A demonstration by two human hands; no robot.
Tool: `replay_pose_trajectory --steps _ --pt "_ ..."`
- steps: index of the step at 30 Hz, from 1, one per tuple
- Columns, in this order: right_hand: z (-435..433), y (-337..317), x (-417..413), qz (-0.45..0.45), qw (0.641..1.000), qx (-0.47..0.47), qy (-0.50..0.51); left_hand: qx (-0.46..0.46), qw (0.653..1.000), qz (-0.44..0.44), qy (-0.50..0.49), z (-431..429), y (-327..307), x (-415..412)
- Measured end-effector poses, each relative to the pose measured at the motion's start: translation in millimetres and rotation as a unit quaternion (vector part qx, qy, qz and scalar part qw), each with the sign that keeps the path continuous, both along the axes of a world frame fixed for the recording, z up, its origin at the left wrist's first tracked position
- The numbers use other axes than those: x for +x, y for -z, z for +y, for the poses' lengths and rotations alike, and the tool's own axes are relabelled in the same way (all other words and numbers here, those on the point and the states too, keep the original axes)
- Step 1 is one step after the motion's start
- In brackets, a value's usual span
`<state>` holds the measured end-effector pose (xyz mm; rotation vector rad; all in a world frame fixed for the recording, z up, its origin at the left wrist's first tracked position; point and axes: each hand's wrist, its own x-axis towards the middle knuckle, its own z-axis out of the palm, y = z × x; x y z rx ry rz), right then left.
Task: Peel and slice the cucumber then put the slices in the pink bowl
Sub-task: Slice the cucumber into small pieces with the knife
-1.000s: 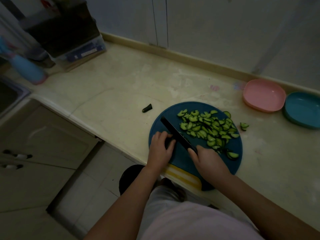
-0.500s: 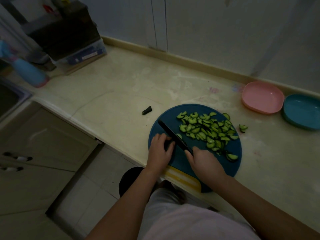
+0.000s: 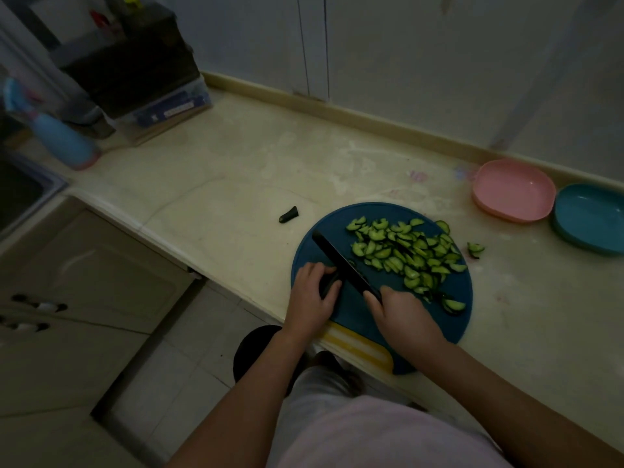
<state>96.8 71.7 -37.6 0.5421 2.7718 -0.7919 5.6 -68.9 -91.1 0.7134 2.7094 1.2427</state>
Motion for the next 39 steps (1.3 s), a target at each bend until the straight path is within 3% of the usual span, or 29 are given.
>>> replay_pose_trajectory --steps 15,25,39 --pt "-7.5 -5.4 5.3 0.005 0.999 0.037 -0.017 -0.002 1.0 0.009 -0.007 -0.3 2.8 0.5" --pt "-20.5 -2.4 4.1 -0.004 0.985 0.154 -0.074 -0.015 1.0 0.006 -0.002 1.7 0.7 -0.6" --pt "-8.5 7.8 0.5 0.019 0.999 0.033 0.002 -0.014 1.0 0.011 -0.025 0.1 1.8 3.0"
